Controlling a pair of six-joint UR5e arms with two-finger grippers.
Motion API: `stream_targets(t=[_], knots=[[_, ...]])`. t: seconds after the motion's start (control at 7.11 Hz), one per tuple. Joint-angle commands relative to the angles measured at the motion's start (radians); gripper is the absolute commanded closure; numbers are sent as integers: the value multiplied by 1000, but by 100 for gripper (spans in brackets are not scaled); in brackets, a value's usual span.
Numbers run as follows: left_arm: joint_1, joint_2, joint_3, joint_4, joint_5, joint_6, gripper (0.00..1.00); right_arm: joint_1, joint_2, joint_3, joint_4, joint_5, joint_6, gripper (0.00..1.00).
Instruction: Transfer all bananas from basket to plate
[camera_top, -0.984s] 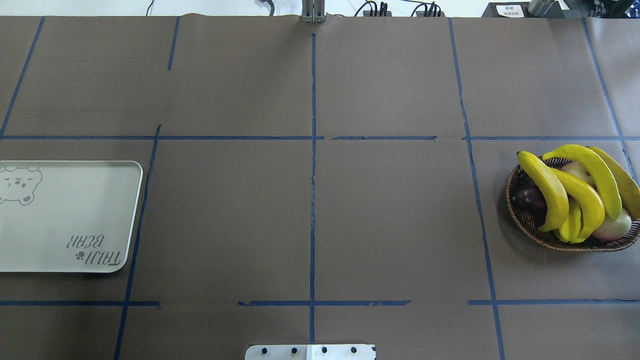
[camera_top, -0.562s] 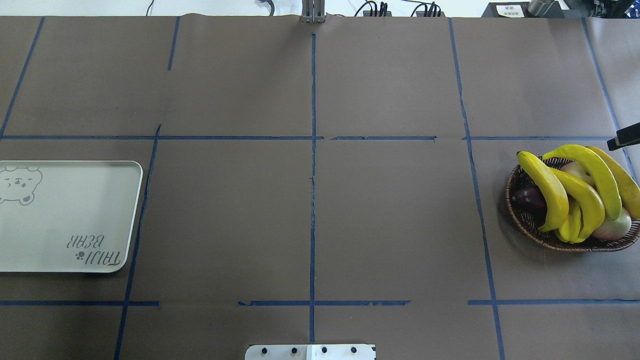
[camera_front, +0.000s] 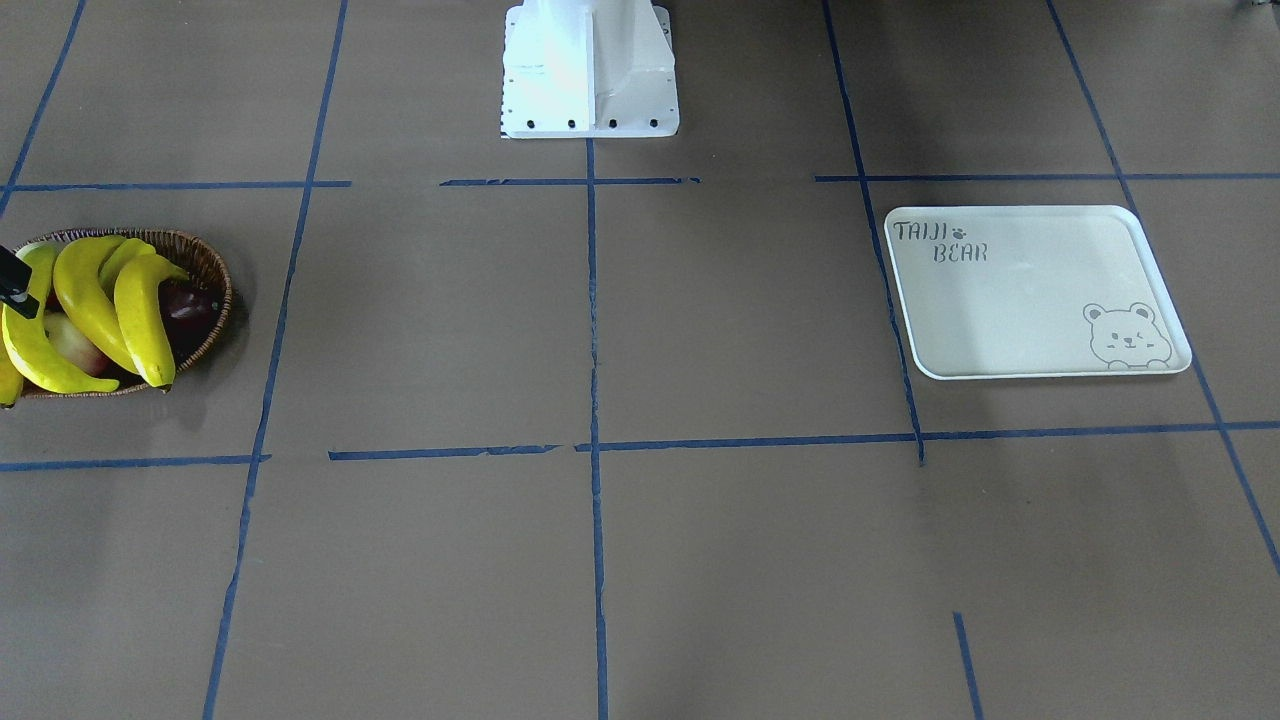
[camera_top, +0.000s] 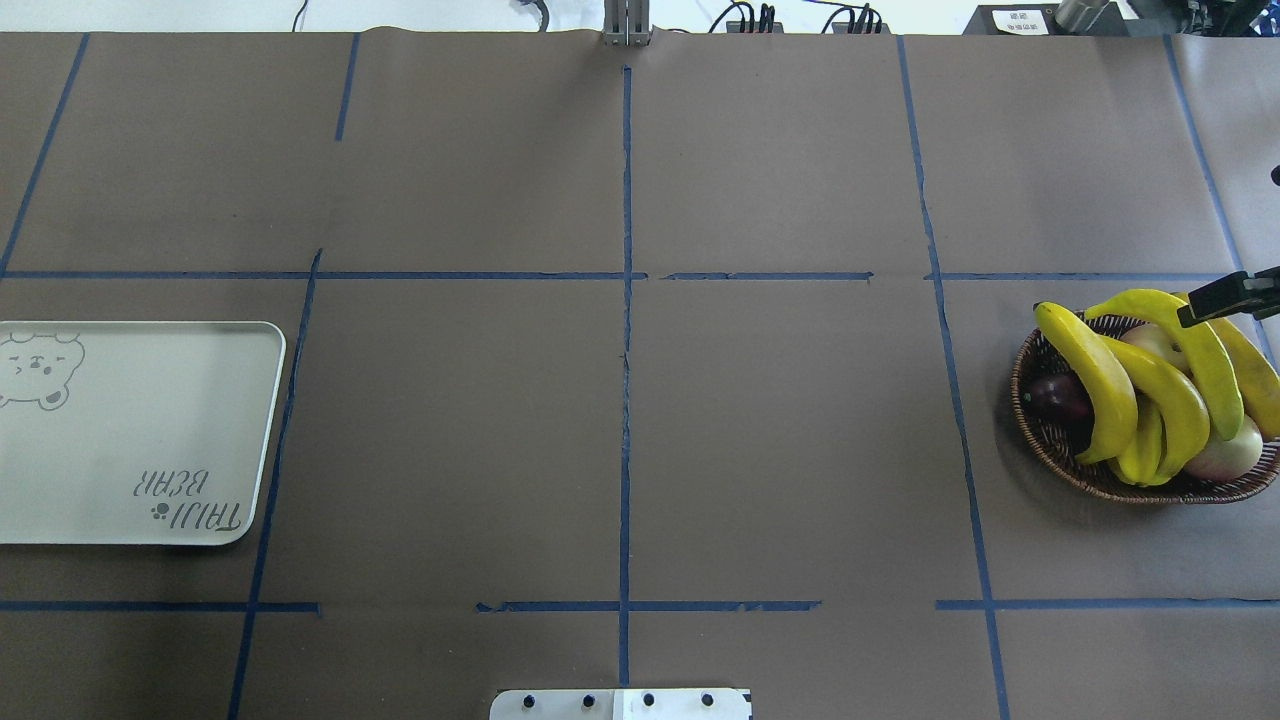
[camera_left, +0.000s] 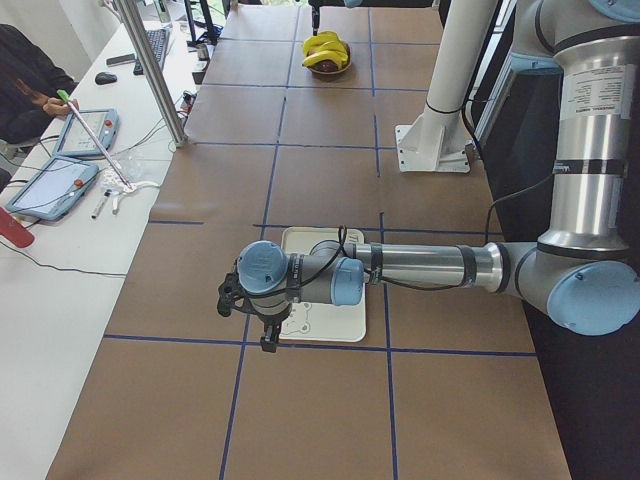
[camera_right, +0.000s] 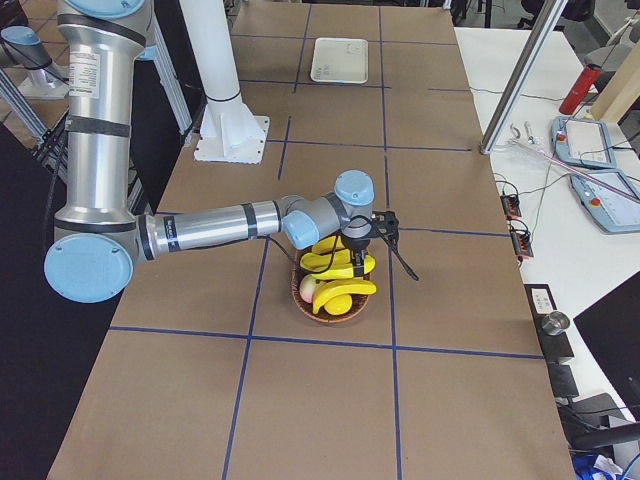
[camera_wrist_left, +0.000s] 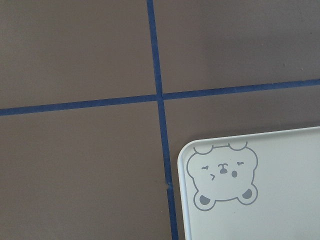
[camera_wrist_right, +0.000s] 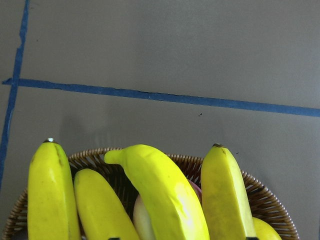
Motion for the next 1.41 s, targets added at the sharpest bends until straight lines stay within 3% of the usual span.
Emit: stream_targets(t=[0.0, 0.28, 0.42, 0.7, 1.27], knots=[[2, -1, 2, 0, 0, 0, 0, -33, -4, 0, -6, -26, -1, 13], [0, -1, 2, 0, 0, 0, 0, -57, -4, 0, -9, -37, -3, 16], [2, -1, 2, 0, 0, 0, 0, -57, -7, 0, -9, -37, -6, 28], [0, -1, 2, 0, 0, 0, 0, -57, -7, 4, -10, -37, -6, 38], [0, -2, 2, 0, 0, 0, 0, -57, -16, 1, -12, -35, -13, 40]])
